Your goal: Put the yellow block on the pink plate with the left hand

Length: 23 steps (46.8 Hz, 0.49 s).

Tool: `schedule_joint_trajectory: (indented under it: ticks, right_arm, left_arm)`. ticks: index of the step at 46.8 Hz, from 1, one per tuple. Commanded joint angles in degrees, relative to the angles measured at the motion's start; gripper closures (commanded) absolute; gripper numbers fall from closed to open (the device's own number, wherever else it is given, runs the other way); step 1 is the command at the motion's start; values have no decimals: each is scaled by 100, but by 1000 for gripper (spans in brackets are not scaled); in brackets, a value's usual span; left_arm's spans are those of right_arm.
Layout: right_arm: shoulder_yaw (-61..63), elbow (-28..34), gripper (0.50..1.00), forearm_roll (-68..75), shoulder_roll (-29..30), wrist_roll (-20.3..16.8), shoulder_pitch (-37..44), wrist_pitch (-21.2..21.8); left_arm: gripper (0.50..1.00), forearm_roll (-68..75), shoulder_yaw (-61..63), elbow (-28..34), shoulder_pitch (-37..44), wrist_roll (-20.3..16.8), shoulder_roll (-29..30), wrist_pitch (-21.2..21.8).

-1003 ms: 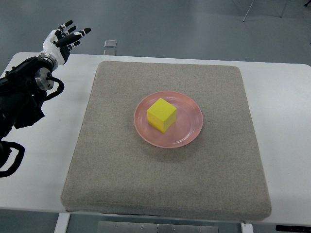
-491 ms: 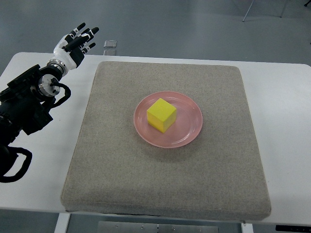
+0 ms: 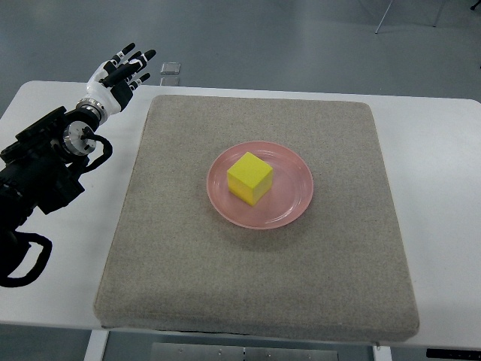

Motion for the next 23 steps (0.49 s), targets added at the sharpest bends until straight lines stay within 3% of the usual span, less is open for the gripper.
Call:
schedule_joint_trajectory:
  ticks: [1,23]
  right_arm:
    - [0,0,576,0,0,0,0,0]
    - [-79,0,576,-52,0,9,150,0]
  left_arm:
    - [536,0,0,0,-1,0,1,7]
    - [536,-8,-9,0,-1,0,1,7]
